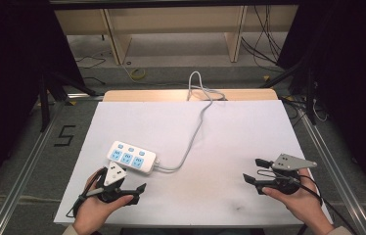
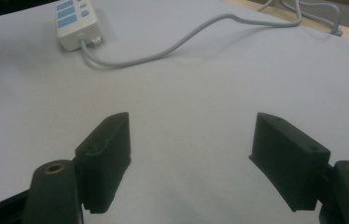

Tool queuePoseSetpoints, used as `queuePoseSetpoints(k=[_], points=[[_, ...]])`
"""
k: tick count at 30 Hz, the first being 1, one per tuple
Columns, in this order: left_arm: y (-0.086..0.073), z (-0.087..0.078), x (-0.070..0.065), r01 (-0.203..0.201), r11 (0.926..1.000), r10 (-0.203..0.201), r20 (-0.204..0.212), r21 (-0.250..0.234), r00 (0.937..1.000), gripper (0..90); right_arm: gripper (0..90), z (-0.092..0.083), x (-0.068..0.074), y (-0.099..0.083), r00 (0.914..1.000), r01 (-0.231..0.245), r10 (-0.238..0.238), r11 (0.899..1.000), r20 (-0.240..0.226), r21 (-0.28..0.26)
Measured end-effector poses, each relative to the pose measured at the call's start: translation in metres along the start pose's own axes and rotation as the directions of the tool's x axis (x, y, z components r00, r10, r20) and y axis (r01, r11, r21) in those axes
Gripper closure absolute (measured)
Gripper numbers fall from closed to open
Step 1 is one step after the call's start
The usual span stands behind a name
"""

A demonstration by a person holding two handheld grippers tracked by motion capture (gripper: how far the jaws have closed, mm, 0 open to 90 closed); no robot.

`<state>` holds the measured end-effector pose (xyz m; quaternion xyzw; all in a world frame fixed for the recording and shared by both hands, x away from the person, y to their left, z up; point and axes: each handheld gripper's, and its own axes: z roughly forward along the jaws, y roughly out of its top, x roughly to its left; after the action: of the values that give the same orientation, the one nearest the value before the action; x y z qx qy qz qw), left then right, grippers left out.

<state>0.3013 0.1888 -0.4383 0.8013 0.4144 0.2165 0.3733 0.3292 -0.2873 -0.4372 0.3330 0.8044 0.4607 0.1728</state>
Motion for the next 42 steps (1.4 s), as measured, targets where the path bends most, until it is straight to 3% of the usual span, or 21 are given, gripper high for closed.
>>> queuePoseSetpoints(k=[10,14,15,16,17,19,23,27,30,42], points=[[0.002,-0.001,0.001,-0.003,1.0000,0.003,-0.005,-0.006,1.0000,23.8,29.2,0.001,0.000,0.000,1.0000,0.001,-0.001,1.000,0.000,0.005],[0.005,-0.003,0.005,0.037,0.9993,-0.037,-0.037,0.001,0.9986,45.9,29.4,0.000,0.001,0.000,1.0000,0.003,-0.003,1.000,0.001,0.005],[0.006,-0.004,0.006,0.050,0.9987,-0.050,-0.051,-0.005,0.9974,45.9,29.5,0.001,0.001,0.000,1.0000,0.005,-0.005,1.000,0.001,0.007],[0.007,-0.006,0.008,0.070,0.9975,-0.070,-0.062,-0.010,0.9956,59.6,29.6,0.001,0.001,0.000,1.0000,0.007,-0.007,1.000,0.002,0.007],[0.008,-0.007,0.010,0.076,0.9970,-0.077,-0.063,-0.013,0.9950,65.1,29.7,0.001,0.001,0.000,1.0000,0.008,-0.008,1.000,0.002,0.007],[0.011,-0.008,0.012,0.098,0.9949,-0.100,-0.074,-0.021,0.9922,70.0,29.9,0.001,0.001,0.000,1.0000,0.008,-0.008,1.000,0.002,0.007],[0.014,-0.008,0.016,0.119,0.9928,-0.120,-0.089,-0.011,0.9888,89.5,30.3,0.001,0.001,0.000,0.9999,0.011,-0.011,1.000,0.002,0.008],[0.019,-0.007,0.016,0.128,0.9917,-0.127,-0.089,0.005,0.9879,89.7,30.6,0.001,0.001,0.000,0.9999,0.010,-0.010,1.000,0.001,0.009],[0.022,-0.007,0.016,0.098,0.9951,-0.096,-0.098,0.018,0.9906,89.8,30.9,0.001,0.001,0.000,1.0000,0.010,-0.010,1.000,0.001,0.015],[0.031,0.003,0.026,0.121,0.9921,-0.117,-0.093,0.033,0.9887,89.9,31.1,0.001,0.002,-0.001,1.0000,0.008,-0.008,1.000,0.005,0.017]])
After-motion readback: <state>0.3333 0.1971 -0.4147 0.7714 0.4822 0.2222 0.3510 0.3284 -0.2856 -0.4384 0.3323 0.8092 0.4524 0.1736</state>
